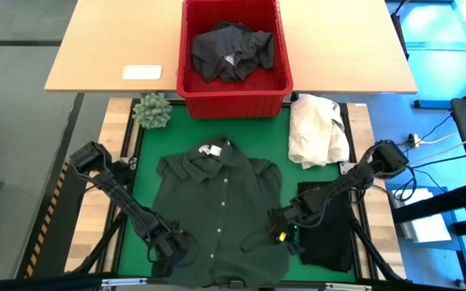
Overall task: Fold laundry
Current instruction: Fold the green polo shirt
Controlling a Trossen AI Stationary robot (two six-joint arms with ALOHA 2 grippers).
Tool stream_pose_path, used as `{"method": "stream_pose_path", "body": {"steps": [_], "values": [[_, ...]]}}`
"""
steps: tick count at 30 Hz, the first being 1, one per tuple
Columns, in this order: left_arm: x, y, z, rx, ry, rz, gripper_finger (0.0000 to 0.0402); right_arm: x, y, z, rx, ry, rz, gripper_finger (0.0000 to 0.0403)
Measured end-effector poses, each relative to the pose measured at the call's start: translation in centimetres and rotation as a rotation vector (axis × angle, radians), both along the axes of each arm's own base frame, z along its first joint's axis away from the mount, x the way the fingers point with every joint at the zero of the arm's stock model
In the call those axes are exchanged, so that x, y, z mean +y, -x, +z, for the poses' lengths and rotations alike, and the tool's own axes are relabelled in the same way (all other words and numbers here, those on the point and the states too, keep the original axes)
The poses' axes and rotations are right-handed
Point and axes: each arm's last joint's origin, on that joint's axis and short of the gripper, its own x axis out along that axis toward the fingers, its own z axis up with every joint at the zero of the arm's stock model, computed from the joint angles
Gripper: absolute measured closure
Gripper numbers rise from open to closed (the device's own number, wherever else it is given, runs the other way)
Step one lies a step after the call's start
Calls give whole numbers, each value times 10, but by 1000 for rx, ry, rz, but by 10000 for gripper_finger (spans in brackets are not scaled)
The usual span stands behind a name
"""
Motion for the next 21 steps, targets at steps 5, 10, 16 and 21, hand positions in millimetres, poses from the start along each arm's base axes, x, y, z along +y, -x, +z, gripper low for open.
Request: {"method": "stream_pose_path", "body": {"steps": [5,10,16,21], "values": [[2,-2,11,-11,-33,18,239,4,0,6,13,-13,12,401],[8,-2,29,-66,-130,35,239,3,-9,22,44,24,14,400],[27,3,56,-217,-362,51,239,2,-20,55,6,212,54,400],[55,-2,70,-326,-601,60,239,-21,-37,69,-152,434,-49,400]]}}
